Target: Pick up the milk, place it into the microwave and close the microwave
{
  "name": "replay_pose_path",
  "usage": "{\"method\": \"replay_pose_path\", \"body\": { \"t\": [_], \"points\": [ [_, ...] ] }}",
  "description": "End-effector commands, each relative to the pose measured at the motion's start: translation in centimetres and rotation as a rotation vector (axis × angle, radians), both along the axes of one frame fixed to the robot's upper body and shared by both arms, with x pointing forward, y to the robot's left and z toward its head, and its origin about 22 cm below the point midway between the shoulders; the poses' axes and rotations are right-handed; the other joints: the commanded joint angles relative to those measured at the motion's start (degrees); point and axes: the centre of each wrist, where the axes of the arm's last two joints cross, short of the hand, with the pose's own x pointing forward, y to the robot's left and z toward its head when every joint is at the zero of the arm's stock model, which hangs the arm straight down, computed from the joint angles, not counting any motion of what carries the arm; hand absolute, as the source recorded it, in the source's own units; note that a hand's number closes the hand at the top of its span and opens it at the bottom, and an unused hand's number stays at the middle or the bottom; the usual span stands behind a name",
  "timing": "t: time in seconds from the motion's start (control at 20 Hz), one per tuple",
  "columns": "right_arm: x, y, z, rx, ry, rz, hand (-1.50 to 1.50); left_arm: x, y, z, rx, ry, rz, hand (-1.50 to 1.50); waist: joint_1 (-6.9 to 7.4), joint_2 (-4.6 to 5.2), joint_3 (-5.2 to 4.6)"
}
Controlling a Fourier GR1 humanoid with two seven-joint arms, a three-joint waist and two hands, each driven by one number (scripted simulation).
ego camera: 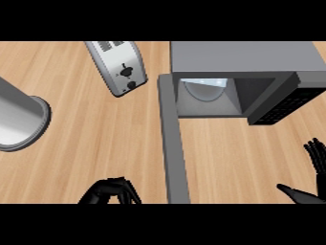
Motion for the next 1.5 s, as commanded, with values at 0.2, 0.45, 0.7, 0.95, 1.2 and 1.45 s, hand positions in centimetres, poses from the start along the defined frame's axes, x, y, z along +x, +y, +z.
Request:
{"method": "replay_pose_path", "body": {
  "t": [0.2,0.45,0.7,0.95,1.2,1.45],
  "points": [
    [-1.5,-4.0,1.6,0.023,-0.027,0.015,-1.5,4.2,-3.1,-0.1,0.144,-0.017,-0.107,1.5,0.19,0.12,0.07],
    [-2.8,-4.6,1.7,0.034,-0.039,0.028,-1.5,5.2,-5.7,-2.5,0.287,0.145,-0.331,1.5,-0.59,0.25,0.11],
    [-3.9,-4.3,1.8,0.04,-0.041,0.056,-1.5,5.9,-9.0,-3.2,0.377,0.242,-0.479,1.5,-1.26,0.17,0.01],
    [-0.2,-5.6,4.2,0.04,-0.102,0.091,-1.5,6.1,-12.6,-3.6,0.387,0.129,-0.507,1.5,-1.6,0.4,-0.01],
    [0.9,-3.8,4.7,0.063,-0.134,0.196,-1.5,4.3,-14.8,-3.4,0.284,0.083,-0.475,1.5,-2.93,0.5,-0.11],
    [2.6,-3.5,6.6,0.033,-0.164,0.234,-1.5,4.5,-16.1,-2.3,0.248,0.045,-0.418,-1.5,-5.24,0.72,-0.24]
  ]
}}
